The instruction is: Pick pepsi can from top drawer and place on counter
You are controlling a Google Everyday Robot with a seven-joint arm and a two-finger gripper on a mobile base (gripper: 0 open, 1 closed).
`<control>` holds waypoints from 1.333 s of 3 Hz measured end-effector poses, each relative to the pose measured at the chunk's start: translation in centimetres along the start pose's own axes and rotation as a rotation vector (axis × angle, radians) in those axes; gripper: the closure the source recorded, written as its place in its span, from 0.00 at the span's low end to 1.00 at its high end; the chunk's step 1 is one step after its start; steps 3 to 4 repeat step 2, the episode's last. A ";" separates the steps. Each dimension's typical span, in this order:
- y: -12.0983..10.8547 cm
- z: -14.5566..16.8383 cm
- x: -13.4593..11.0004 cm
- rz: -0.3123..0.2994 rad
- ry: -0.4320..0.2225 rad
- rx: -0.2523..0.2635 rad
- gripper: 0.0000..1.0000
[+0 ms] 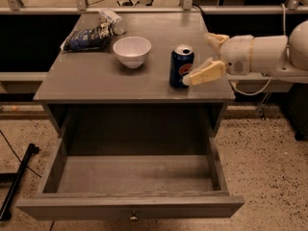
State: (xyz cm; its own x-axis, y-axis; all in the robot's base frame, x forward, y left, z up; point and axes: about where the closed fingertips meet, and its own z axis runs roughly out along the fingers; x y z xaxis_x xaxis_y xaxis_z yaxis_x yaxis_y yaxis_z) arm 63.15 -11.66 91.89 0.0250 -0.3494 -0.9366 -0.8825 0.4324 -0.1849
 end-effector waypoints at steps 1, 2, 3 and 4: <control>0.2 -3.4 -0.1 -0.026 -0.040 0.034 0.00; 0.1 -4.1 0.1 -0.031 -0.040 0.045 0.00; 0.1 -4.1 0.1 -0.031 -0.040 0.045 0.00; 0.1 -4.1 0.1 -0.031 -0.040 0.045 0.00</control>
Offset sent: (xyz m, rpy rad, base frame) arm -0.0158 -0.0235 0.0092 0.0227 -0.0449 -0.0143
